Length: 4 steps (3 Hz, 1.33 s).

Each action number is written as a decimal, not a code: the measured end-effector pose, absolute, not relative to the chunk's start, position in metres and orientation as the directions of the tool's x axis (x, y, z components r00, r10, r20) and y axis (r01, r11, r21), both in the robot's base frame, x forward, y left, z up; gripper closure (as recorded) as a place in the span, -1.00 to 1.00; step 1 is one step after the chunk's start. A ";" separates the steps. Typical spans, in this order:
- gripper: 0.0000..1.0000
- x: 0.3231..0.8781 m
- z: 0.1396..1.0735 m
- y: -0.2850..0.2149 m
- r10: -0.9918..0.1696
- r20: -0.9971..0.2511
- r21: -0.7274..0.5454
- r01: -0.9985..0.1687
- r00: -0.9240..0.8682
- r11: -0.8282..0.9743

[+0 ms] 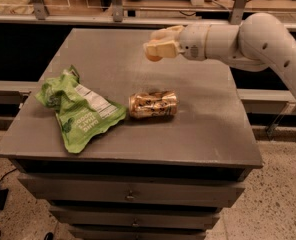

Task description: Move orange near green rice chip bag

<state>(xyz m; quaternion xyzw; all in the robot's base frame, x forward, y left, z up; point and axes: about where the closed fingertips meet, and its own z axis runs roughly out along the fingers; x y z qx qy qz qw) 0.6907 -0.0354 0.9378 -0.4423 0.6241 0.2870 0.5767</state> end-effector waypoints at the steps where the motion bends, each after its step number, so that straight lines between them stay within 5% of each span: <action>1: 1.00 0.666 0.943 0.000 -0.237 -0.968 -0.159 -0.928 0.080 0.337; 4: 1.00 0.604 0.911 0.058 -0.307 -0.948 -0.125 -0.986 0.087 0.108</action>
Offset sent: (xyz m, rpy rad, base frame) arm -0.0996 0.0788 -0.0188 -0.1831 0.0699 0.3043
